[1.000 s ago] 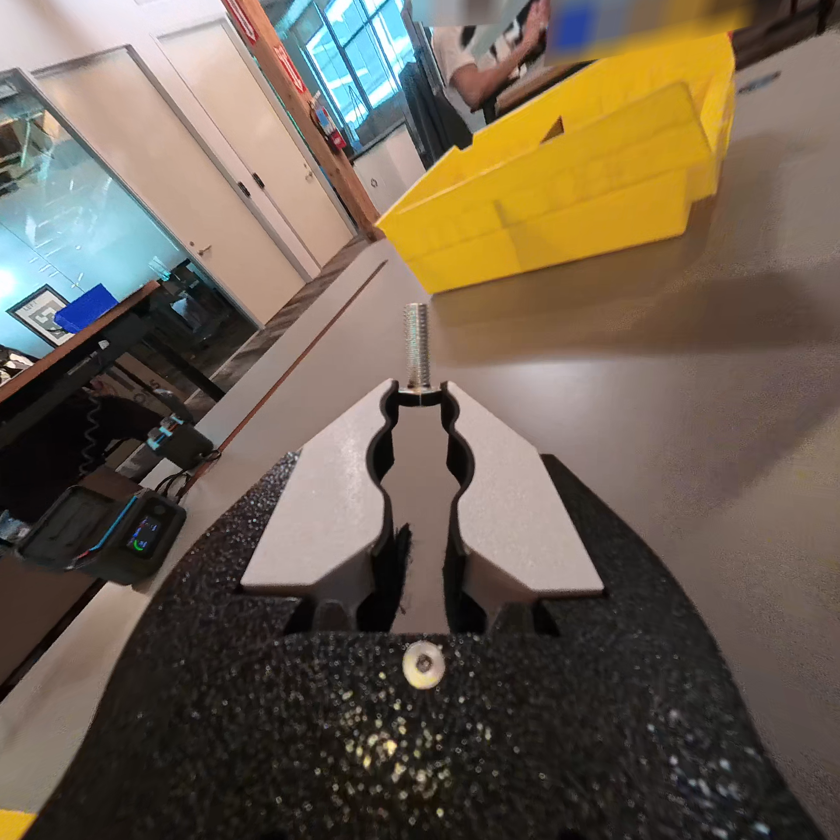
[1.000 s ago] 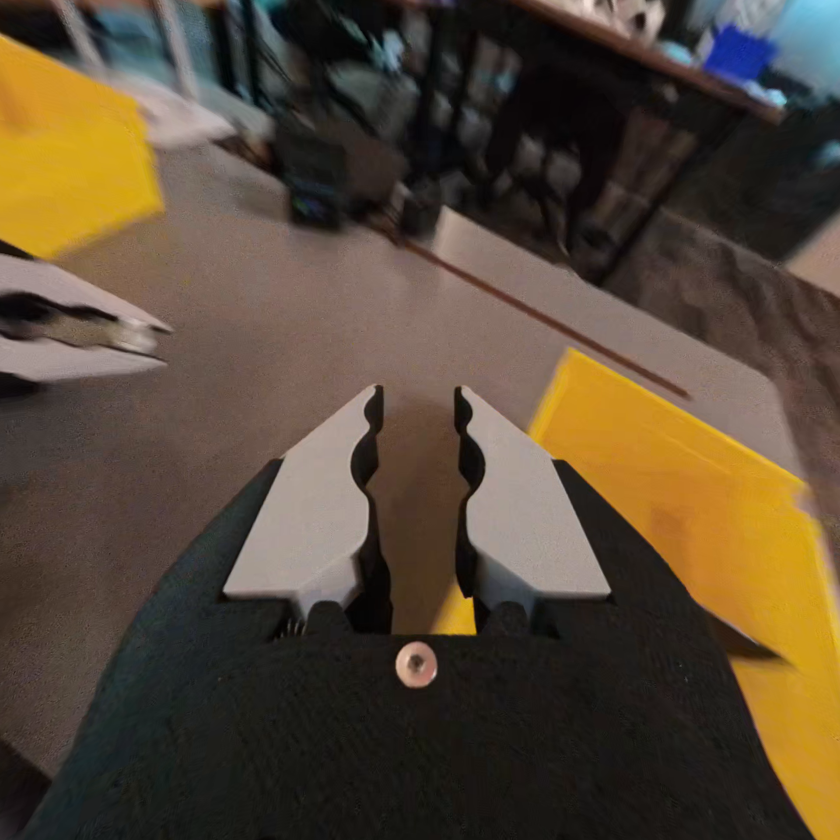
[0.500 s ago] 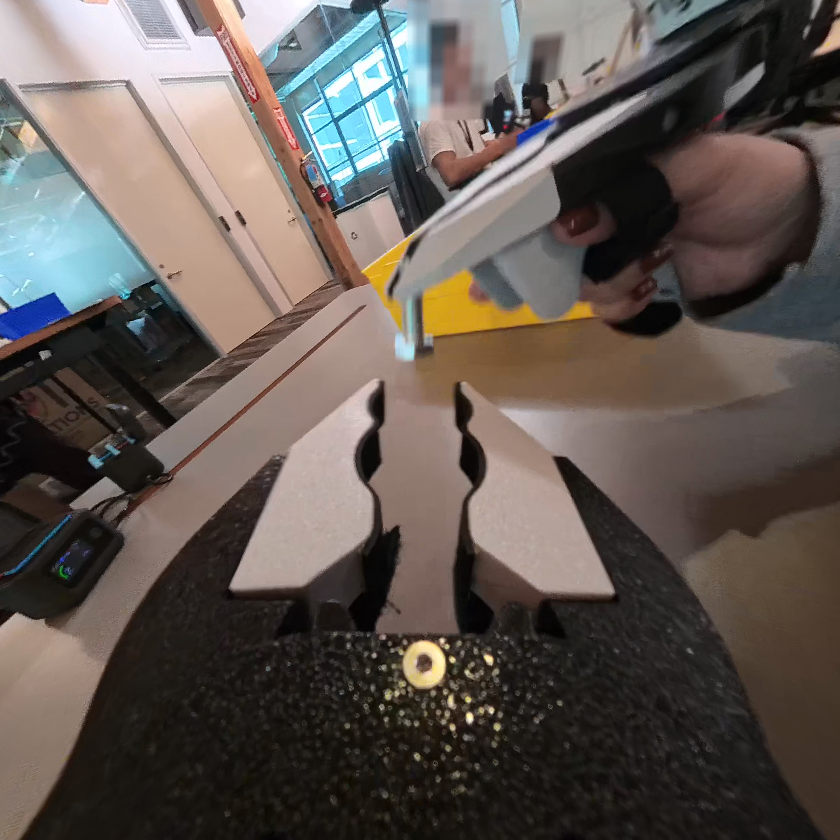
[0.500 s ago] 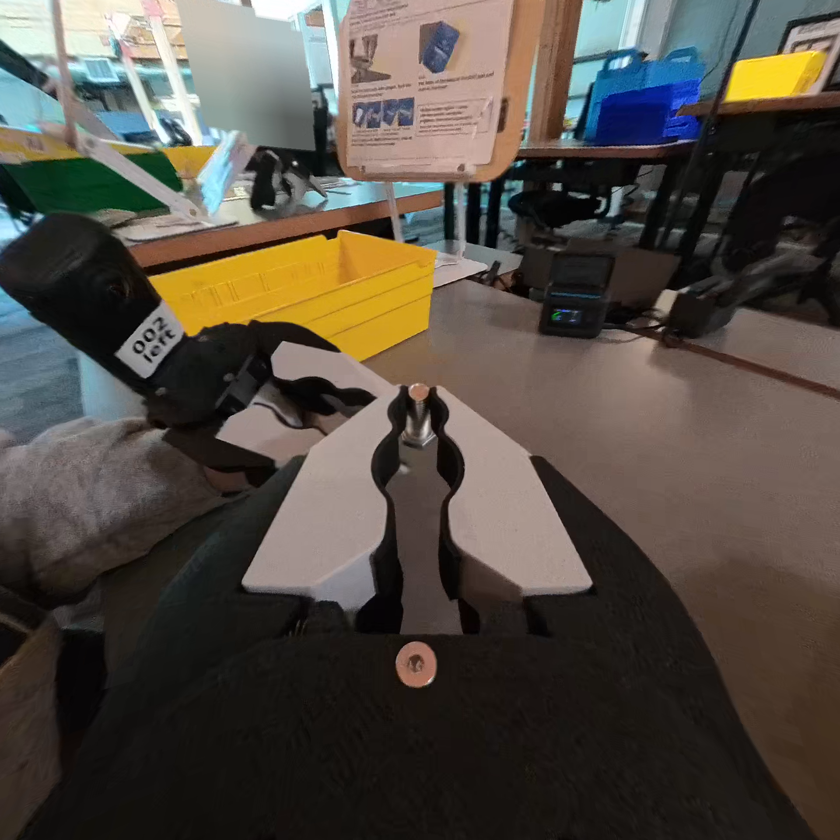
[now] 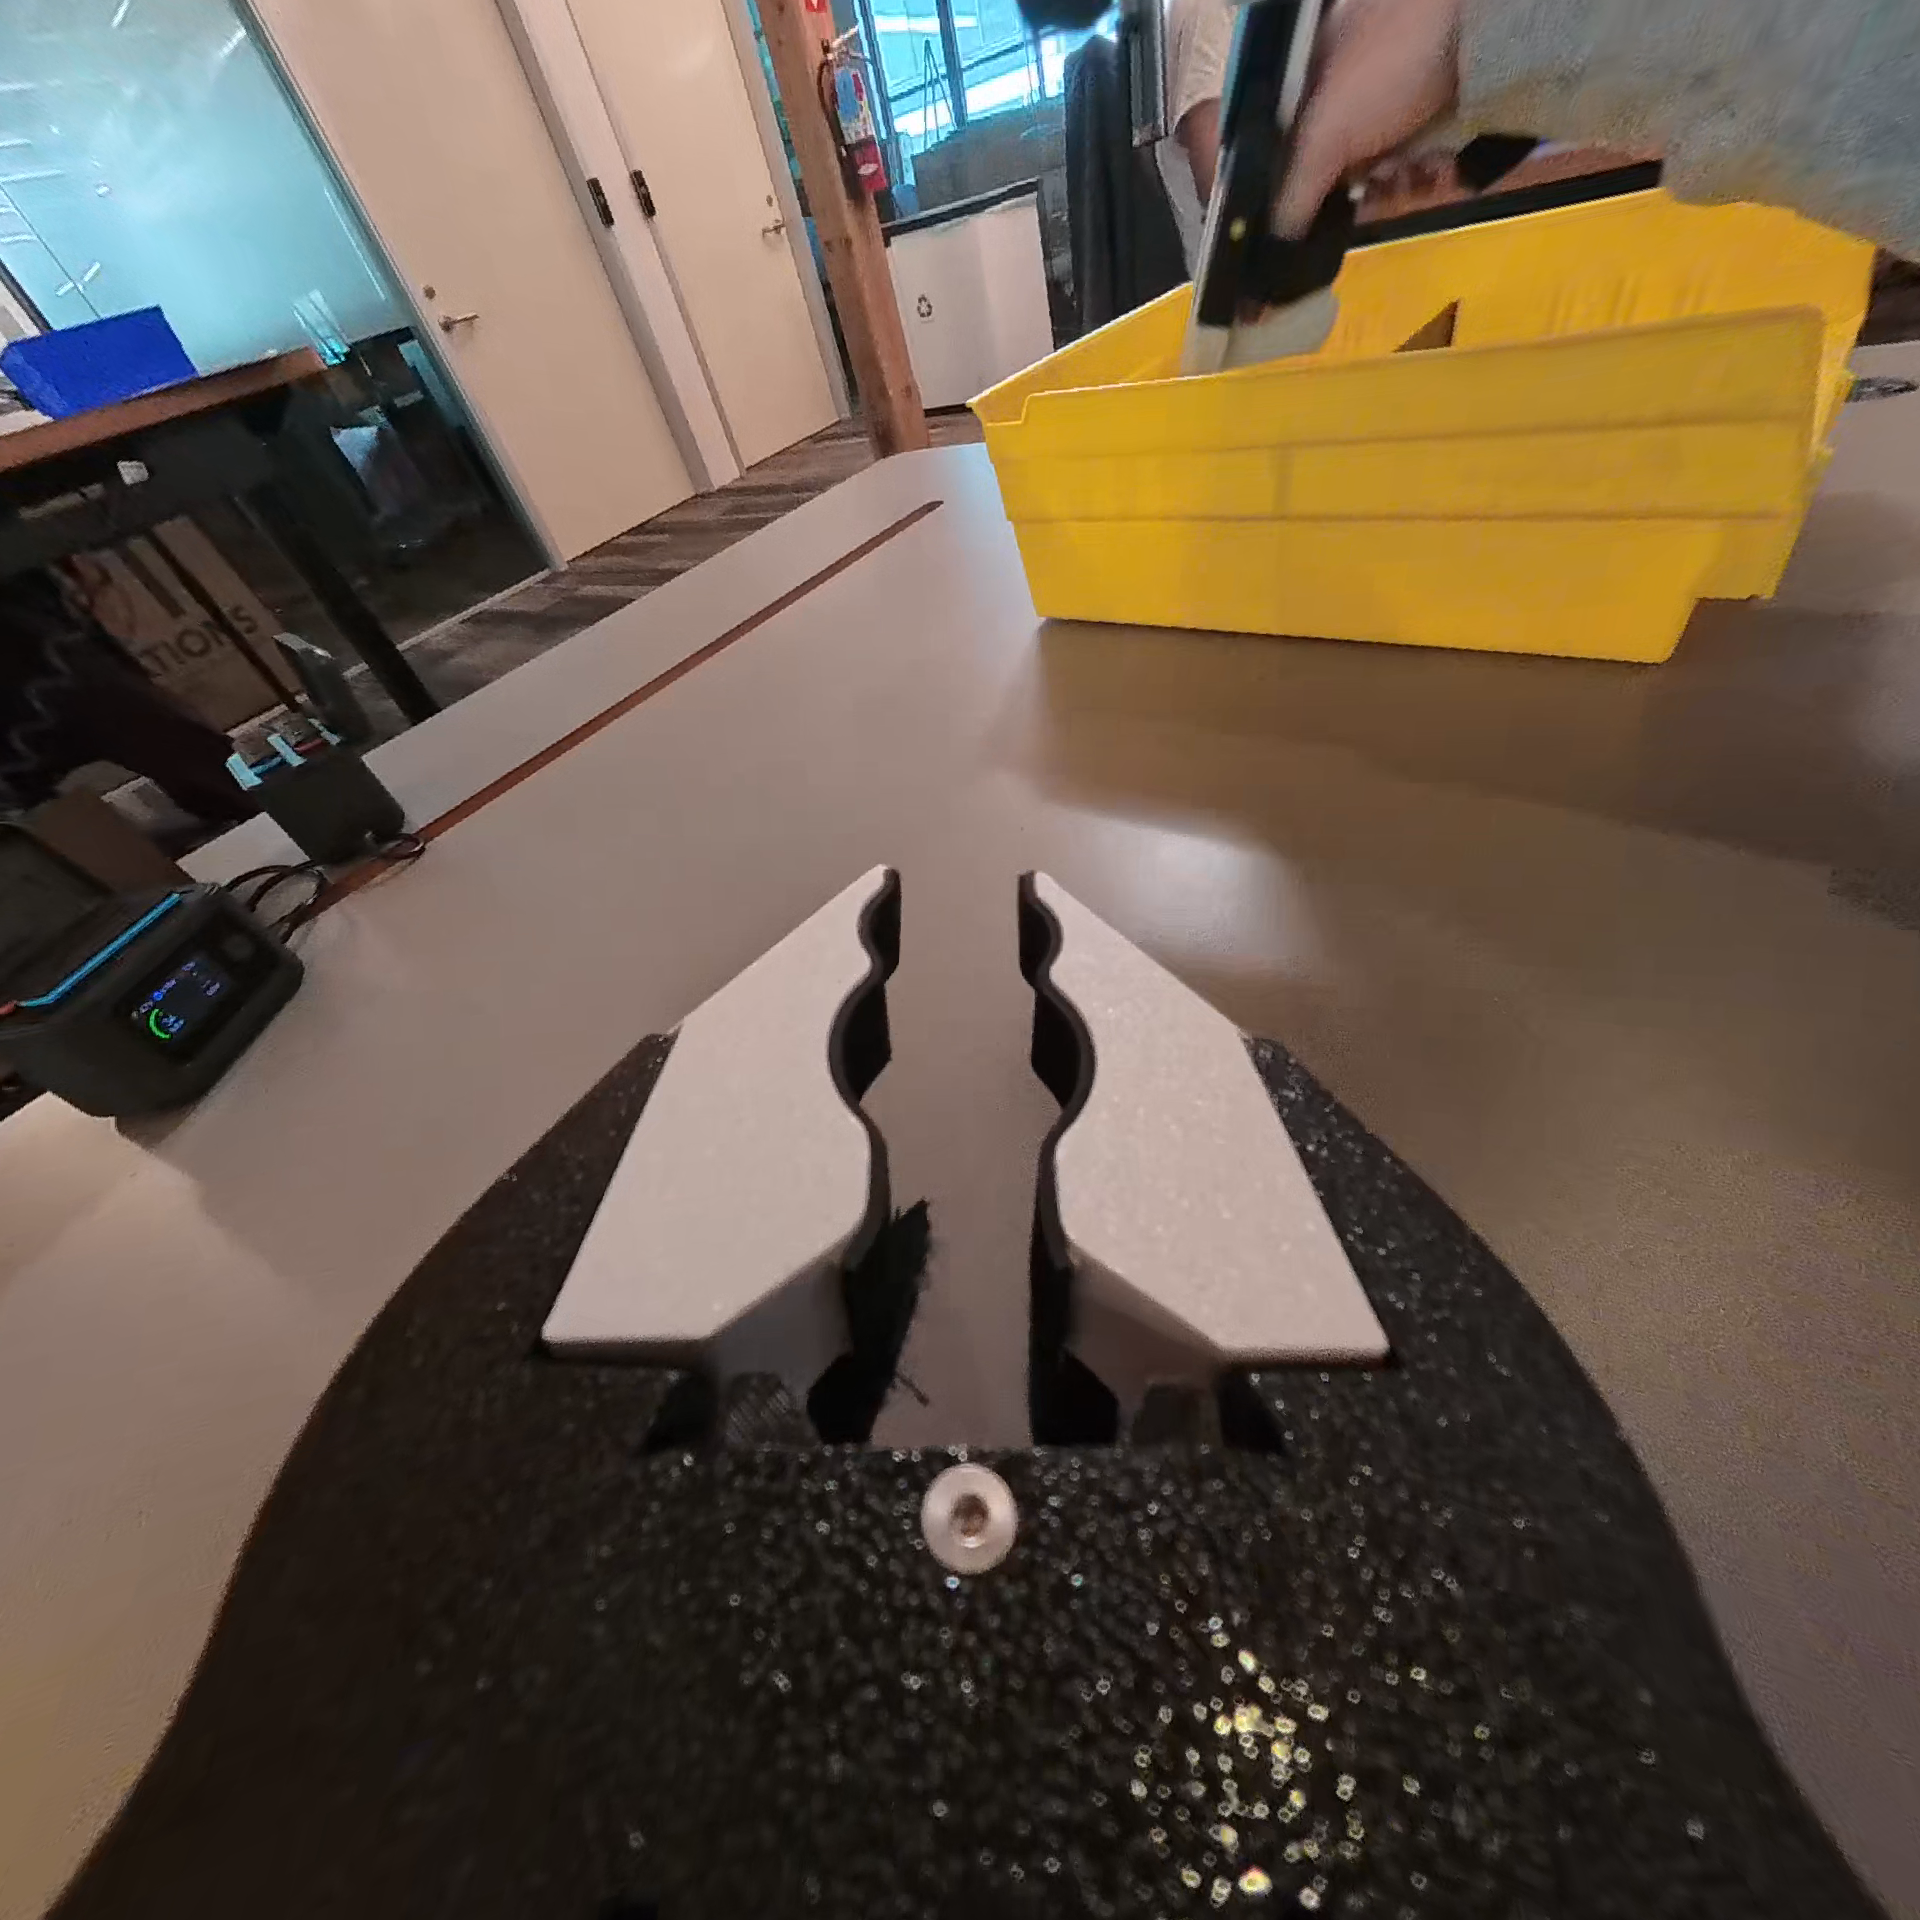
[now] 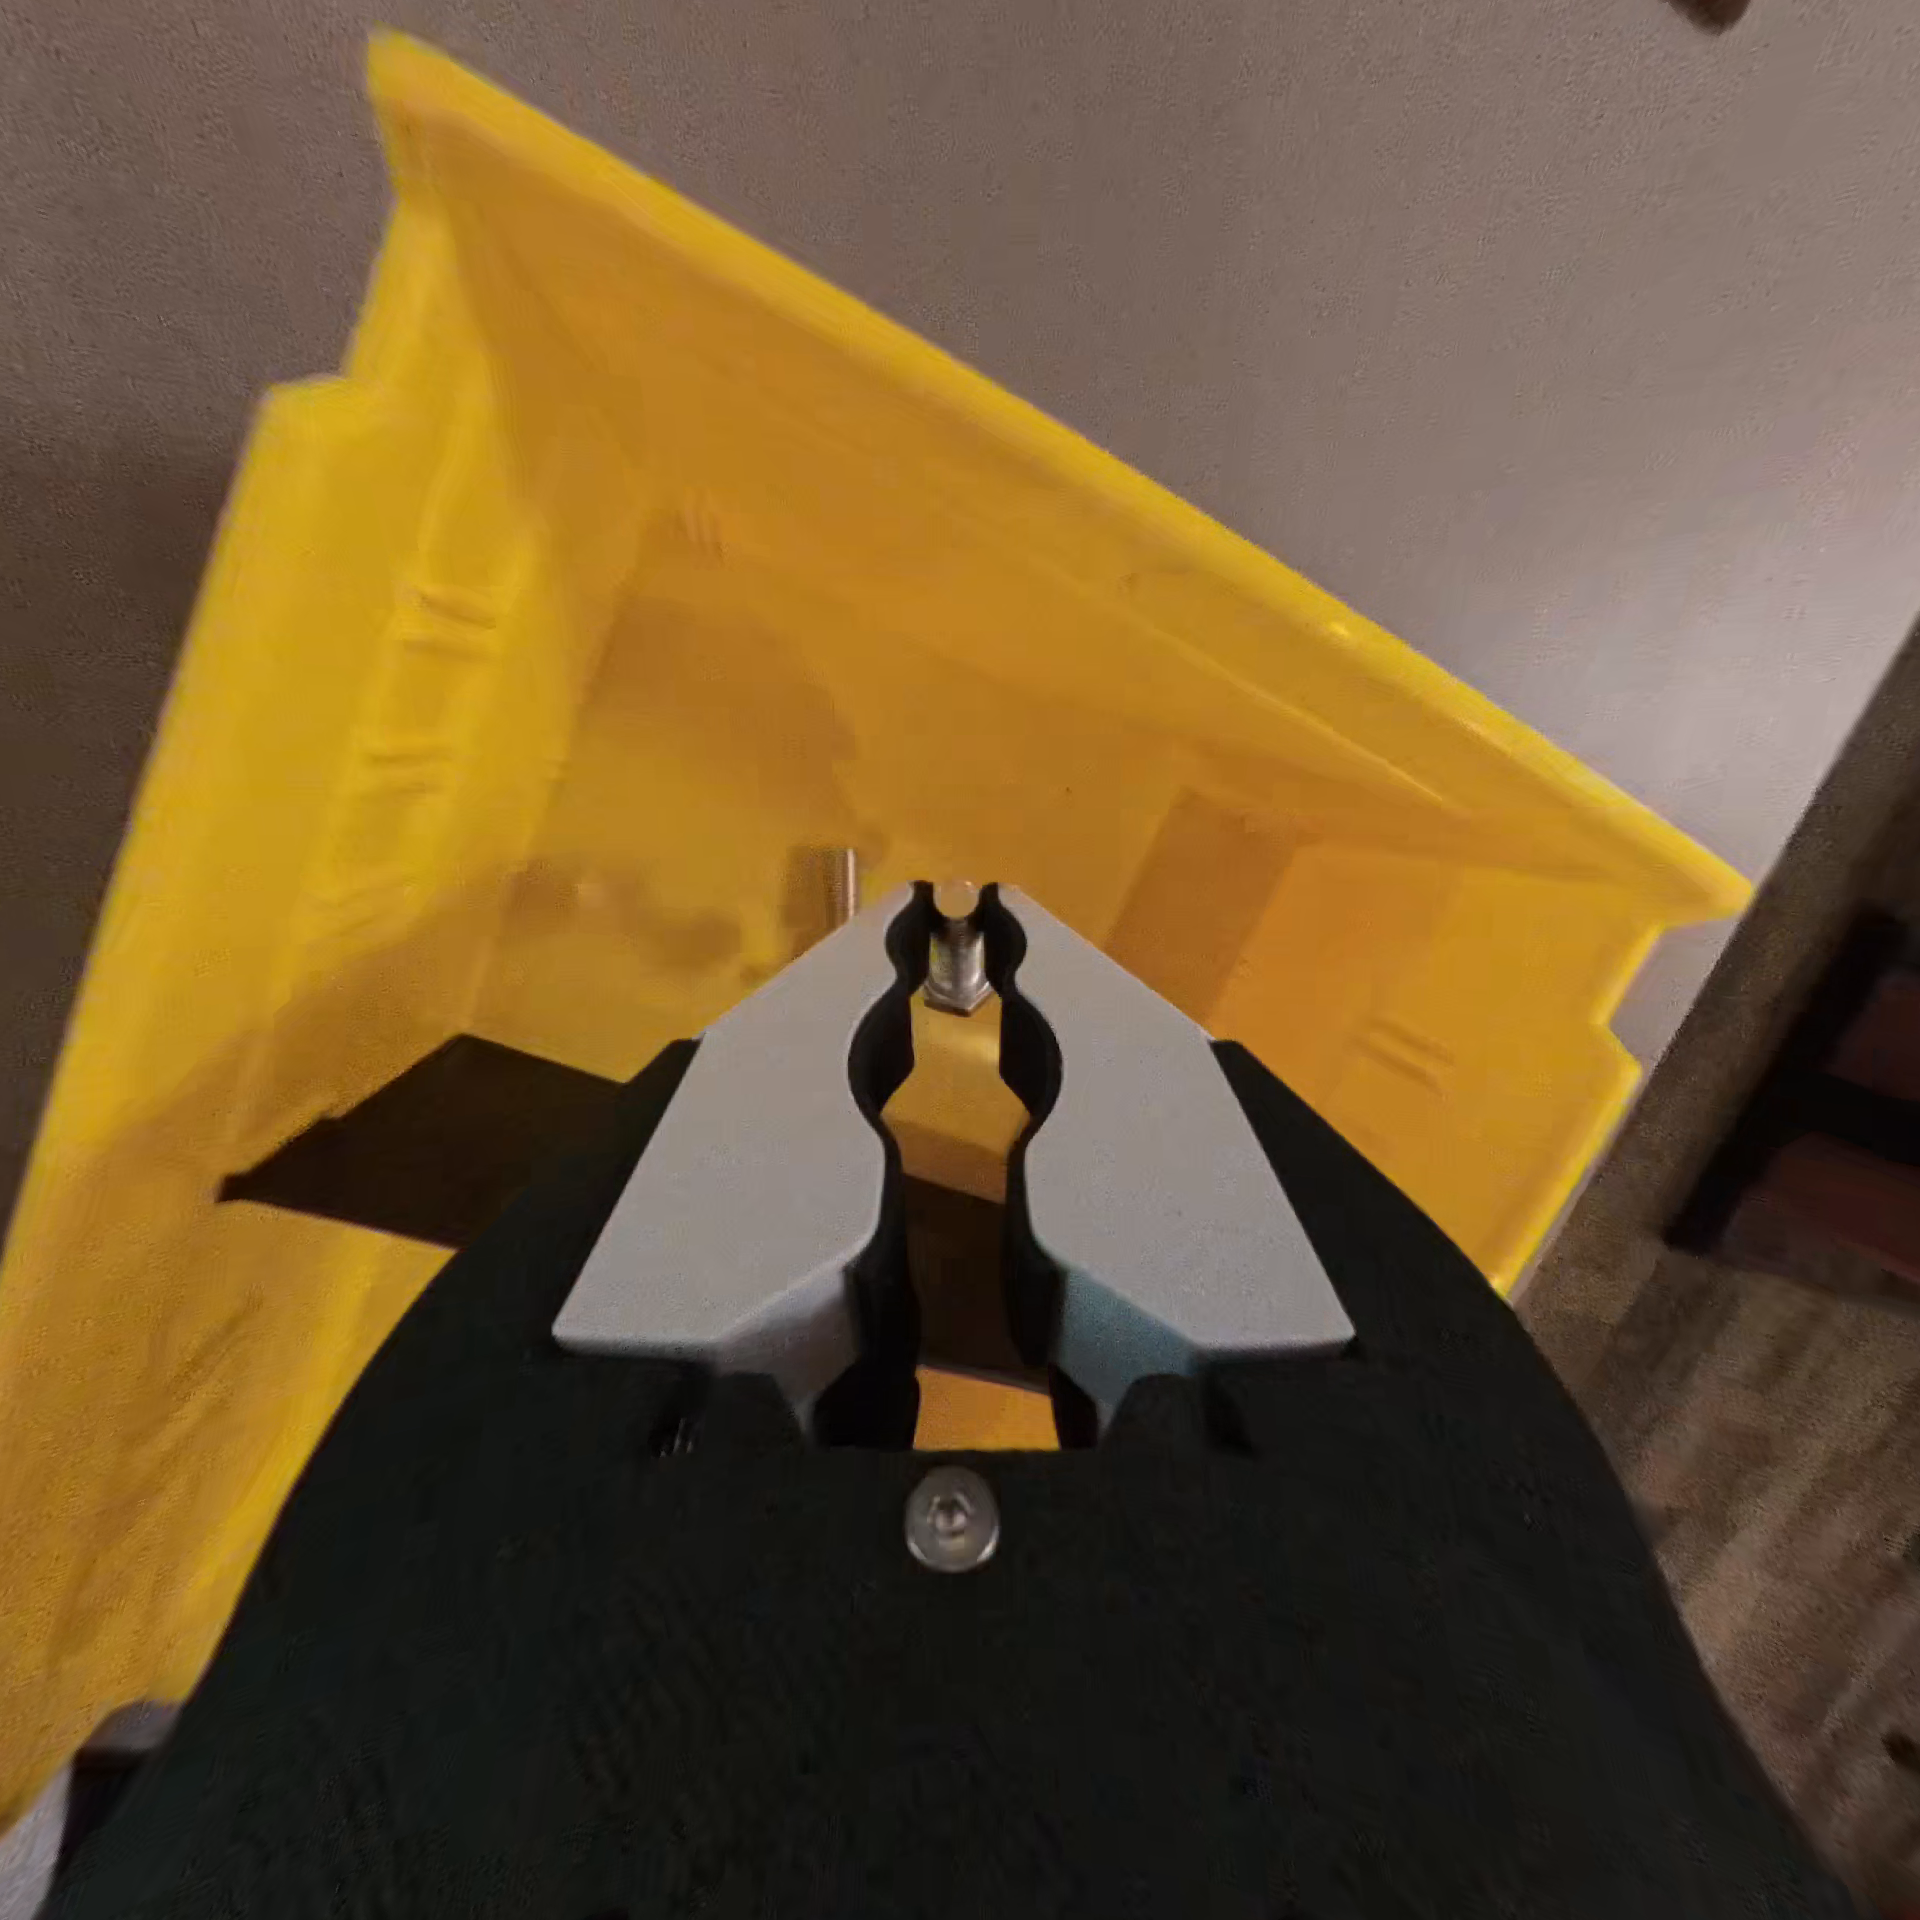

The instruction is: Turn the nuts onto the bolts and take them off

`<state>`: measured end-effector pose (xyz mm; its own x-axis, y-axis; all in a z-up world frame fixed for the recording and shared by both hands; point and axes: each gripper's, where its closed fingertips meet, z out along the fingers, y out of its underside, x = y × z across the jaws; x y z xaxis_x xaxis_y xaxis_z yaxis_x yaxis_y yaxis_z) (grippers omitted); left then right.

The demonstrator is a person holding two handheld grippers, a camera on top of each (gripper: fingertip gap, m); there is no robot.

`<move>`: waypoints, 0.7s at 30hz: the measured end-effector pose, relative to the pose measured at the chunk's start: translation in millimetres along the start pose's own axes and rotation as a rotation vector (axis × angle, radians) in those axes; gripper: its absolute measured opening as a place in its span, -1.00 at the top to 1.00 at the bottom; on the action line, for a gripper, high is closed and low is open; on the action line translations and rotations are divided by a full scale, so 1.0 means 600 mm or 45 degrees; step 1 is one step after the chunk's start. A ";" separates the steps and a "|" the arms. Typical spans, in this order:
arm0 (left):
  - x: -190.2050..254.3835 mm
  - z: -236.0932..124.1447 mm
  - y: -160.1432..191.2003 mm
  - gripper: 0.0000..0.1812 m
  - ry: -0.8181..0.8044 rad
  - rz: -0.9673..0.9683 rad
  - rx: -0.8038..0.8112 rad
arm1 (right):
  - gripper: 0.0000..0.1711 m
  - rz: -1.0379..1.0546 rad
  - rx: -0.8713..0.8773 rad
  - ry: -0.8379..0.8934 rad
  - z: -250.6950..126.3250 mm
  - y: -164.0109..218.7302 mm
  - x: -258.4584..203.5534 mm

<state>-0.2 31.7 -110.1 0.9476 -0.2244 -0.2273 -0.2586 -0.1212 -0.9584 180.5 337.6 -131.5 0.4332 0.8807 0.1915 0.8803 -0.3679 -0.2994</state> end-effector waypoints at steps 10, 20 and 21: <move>-0.001 -0.001 -0.003 0.69 0.000 -0.025 0.017 | 0.69 0.140 0.086 0.045 -0.021 -0.011 0.004; -0.020 -0.004 0.002 0.83 -0.069 -0.037 0.013 | 0.84 0.037 1.670 0.052 -0.275 -0.137 -0.328; -0.022 -0.005 0.003 0.83 -0.076 -0.037 0.013 | 0.84 0.035 1.724 0.082 -0.257 -0.134 -0.354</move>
<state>-13.7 31.8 -108.2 0.9643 -0.1630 -0.2088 -0.2290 -0.1171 -0.9664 47.2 134.2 -4.1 0.4884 0.8487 0.2028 0.0083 0.2279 -0.9737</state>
